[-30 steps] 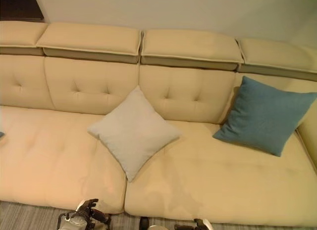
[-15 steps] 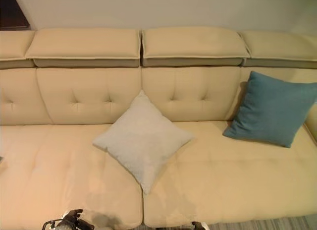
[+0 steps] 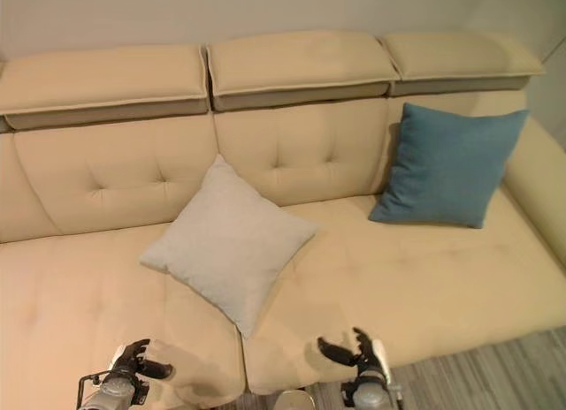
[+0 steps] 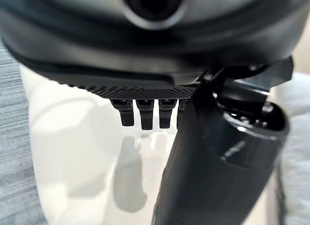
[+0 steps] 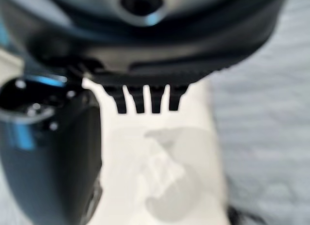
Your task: Pick up all the scattered cushions and arrange them neatly on the sofa.
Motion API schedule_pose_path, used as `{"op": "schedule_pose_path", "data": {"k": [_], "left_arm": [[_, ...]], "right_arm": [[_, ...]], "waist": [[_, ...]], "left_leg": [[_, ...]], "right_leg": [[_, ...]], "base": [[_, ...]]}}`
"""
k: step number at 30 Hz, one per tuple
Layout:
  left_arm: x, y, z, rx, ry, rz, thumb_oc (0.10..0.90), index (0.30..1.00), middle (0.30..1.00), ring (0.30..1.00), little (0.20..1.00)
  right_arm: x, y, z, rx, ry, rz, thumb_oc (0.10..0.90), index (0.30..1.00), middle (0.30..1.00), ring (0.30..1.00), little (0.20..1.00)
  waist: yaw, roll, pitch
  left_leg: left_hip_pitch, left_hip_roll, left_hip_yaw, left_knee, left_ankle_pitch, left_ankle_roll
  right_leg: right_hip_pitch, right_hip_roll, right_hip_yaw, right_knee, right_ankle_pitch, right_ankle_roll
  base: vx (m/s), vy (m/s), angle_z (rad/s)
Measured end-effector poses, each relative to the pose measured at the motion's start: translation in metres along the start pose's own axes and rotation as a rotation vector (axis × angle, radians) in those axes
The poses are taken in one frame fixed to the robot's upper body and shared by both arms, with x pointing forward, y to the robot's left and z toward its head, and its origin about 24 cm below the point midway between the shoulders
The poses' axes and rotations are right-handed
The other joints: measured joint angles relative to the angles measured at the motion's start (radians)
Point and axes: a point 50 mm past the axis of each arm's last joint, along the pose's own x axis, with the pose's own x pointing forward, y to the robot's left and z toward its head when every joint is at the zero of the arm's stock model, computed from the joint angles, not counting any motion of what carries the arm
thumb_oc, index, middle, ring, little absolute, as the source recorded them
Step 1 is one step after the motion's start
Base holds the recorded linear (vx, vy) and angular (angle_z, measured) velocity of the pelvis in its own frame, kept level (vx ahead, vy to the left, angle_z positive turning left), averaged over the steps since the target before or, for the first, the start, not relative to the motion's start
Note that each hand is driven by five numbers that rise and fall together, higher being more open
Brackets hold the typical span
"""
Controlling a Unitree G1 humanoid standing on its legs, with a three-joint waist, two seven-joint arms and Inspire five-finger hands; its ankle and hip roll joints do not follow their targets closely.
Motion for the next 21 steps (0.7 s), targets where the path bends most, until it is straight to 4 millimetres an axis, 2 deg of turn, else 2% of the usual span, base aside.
{"op": "schedule_pose_path", "data": {"k": [1,3,4,7,8,9,10,13,17,18,21], "left_arm": [[-0.002,-0.005,0.000,-0.020,-0.009,-0.016,0.800,0.900,0.900,0.900,0.900],[-0.006,-0.018,0.003,-0.073,-0.030,-0.049,0.800,0.900,0.900,0.900,0.900],[-0.007,-0.020,0.005,-0.078,-0.035,-0.056,0.800,0.900,0.900,0.900,0.900],[-0.007,-0.027,0.012,-0.128,-0.051,-0.073,0.800,0.900,0.900,0.900,0.900],[-0.007,-0.028,0.013,-0.126,-0.053,-0.076,0.800,0.900,0.900,0.900,0.900],[-0.007,-0.029,0.013,-0.123,-0.051,-0.080,0.800,0.900,0.900,0.900,0.900],[-0.007,-0.029,0.012,-0.122,-0.047,-0.080,0.800,0.900,0.900,0.900,0.900],[-0.005,-0.028,0.009,-0.159,-0.010,-0.070,0.800,0.900,0.900,0.900,0.900],[-0.005,-0.033,0.012,-0.139,-0.021,-0.087,0.800,0.900,0.900,0.900,0.900],[-0.005,-0.034,0.015,-0.152,-0.034,-0.090,0.800,0.900,0.900,0.900,0.900],[-0.003,-0.034,0.032,-0.210,-0.081,-0.091,0.800,0.900,0.900,0.900,0.900]], "right_arm": [[0.005,-0.015,0.015,-0.010,-0.063,-0.036,0.800,0.900,0.900,0.900,0.900],[0.011,-0.045,0.047,-0.079,-0.197,-0.114,0.800,0.900,0.900,0.900,0.900],[0.012,-0.052,0.055,-0.089,-0.226,-0.132,0.800,0.900,0.900,0.900,0.900],[0.020,-0.075,0.111,-0.102,-0.388,-0.211,0.800,0.900,0.900,0.900,0.900],[0.020,-0.077,0.118,-0.105,-0.410,-0.221,0.800,0.900,0.900,0.900,0.900],[0.020,-0.080,0.135,-0.101,-0.461,-0.241,0.800,0.900,0.900,0.900,0.900],[0.020,-0.080,0.139,-0.095,-0.475,-0.241,0.800,0.900,0.900,0.900,0.900],[0.018,-0.071,0.181,-0.107,-0.589,-0.216,0.800,0.900,0.900,0.900,0.900],[0.015,-0.063,0.214,-0.160,-0.675,-0.184,0.800,0.900,0.900,0.900,0.900],[0.016,-0.067,0.229,-0.223,-0.703,-0.193,0.800,0.900,0.900,0.900,0.900],[0.012,-0.088,0.267,-0.214,-0.764,-0.279,0.800,0.900,0.900,0.900,0.900]], "waist": [[0.005,0.017,-0.001],[0.009,0.029,-0.006],[0.009,0.029,-0.006],[0.013,0.016,-0.008],[0.015,0.015,-0.008],[0.015,0.012,-0.009],[0.020,0.011,-0.009],[0.044,0.015,-0.010],[0.091,0.029,0.002],[0.100,0.032,0.011],[0.128,0.036,0.052]], "left_leg": [[0.000,0.011,-0.003,0.000,0.006,-0.009],[-0.007,0.028,-0.012,0.000,0.010,-0.015],[-0.008,0.031,-0.014,0.001,0.011,-0.017],[-0.041,0.042,-0.028,0.001,0.017,-0.026],[-0.048,0.043,-0.030,0.001,0.019,-0.027],[-0.061,0.042,-0.037,0.001,0.022,-0.032],[-0.062,0.042,-0.038,0.001,0.022,-0.032],[-0.115,0.041,-0.047,0.001,0.033,-0.039],[-0.158,0.040,-0.079,0.002,0.048,-0.039],[-0.170,0.038,-0.080,0.002,0.050,-0.042],[-0.213,0.040,-0.097,0.002,0.066,-0.045]], "right_leg": [[0.003,0.014,-0.004,-0.002,0.006,-0.007],[0.000,0.035,-0.010,-0.001,0.004,-0.016],[0.000,0.039,-0.011,-0.001,0.004,-0.016],[-0.028,0.048,-0.028,-0.001,0.007,-0.024],[-0.034,0.049,-0.029,-0.001,0.008,-0.024],[-0.044,0.049,-0.032,-0.001,0.009,-0.026],[-0.044,0.049,-0.033,-0.001,0.009,-0.026],[-0.094,0.048,-0.035,-0.002,0.016,-0.032],[-0.115,0.048,-0.070,-0.001,0.020,-0.035],[-0.128,0.047,-0.070,-0.001,0.020,-0.035],[-0.157,0.049,-0.087,-0.001,0.026,-0.039]], "base": [[0.09,-0.115,0.03],[0.03,-0.070,0.06],[-0.01,-0.062,0.05],[-0.03,-0.045,0.06],[-0.06,-0.035,0.10],[-0.05,-0.019,0.09],[-0.12,-0.023,0.09],[-0.10,-0.011,0.05],[-0.08,-0.033,0.22],[-0.05,-0.018,0.13],[-0.04,-0.025,0.16]]}}
